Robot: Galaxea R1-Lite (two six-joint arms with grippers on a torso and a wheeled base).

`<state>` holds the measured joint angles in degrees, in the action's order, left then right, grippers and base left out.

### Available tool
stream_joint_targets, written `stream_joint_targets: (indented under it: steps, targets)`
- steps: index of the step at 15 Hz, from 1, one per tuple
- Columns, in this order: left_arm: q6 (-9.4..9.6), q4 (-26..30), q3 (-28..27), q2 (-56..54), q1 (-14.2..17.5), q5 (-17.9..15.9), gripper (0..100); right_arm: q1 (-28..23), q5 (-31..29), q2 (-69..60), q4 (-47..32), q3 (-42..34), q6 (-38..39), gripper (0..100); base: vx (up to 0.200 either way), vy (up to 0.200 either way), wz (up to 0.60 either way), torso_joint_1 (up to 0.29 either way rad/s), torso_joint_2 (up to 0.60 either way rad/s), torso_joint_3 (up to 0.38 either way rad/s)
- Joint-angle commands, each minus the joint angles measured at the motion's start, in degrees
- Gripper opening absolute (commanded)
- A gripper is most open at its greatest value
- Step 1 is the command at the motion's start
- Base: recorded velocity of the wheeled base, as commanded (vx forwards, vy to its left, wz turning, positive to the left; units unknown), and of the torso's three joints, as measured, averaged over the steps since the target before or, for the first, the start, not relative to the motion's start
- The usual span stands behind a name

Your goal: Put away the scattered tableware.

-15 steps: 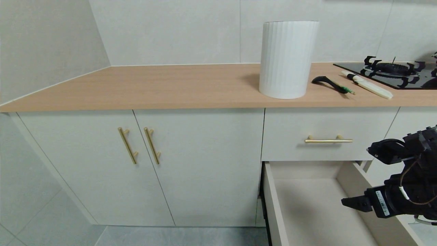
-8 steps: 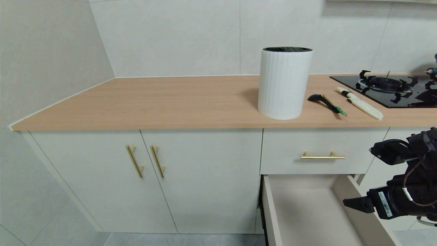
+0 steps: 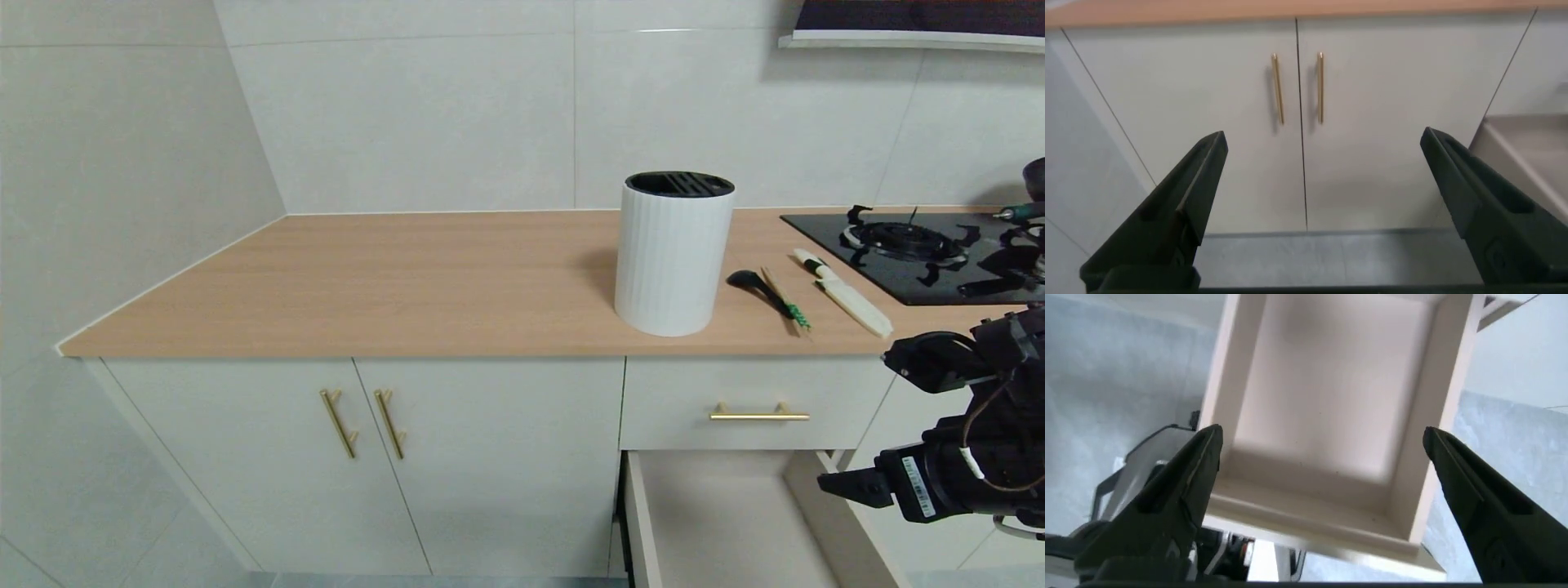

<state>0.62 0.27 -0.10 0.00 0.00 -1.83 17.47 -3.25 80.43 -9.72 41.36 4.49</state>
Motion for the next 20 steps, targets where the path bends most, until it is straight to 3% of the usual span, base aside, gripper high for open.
stream_joint_targets:
  steps: [1,5,7,10,13,20]
  targets:
    - [-0.01,0.0,0.0,0.1,0.0,0.0,100,0.0,0.0,0.1,1.4,0.0,0.1,100,0.0,0.0,0.0,0.212,-0.48,-0.286]
    - [-0.01,0.0,0.0,0.1,0.0,0.0,100,-0.3,-0.3,2.7,12.2,3.5,0.1,100,0.0,0.0,0.0,0.095,-0.22,-0.121]
    - [-0.01,0.0,0.0,0.1,0.0,0.0,100,-1.4,-1.0,8.8,12.4,12.6,0.1,100,0.0,0.0,0.0,0.0,0.0,0.0]
    - [-0.01,0.0,0.0,0.1,0.0,0.0,100,-1.6,-7.3,16.2,12.8,19.5,1.0,100,0.0,0.0,0.0,0.0,0.0,0.0]
    - [-0.01,0.0,0.0,0.0,0.0,0.0,100,-3.8,-13.8,26.4,12.5,27.5,11.8,100,0.0,0.0,0.0,0.0,0.0,0.0]
    - [-0.01,0.0,0.0,0.1,0.0,0.0,100,-7.4,-14.9,33.7,16.7,29.6,11.9,100,0.0,0.0,0.0,0.0,0.0,0.0]
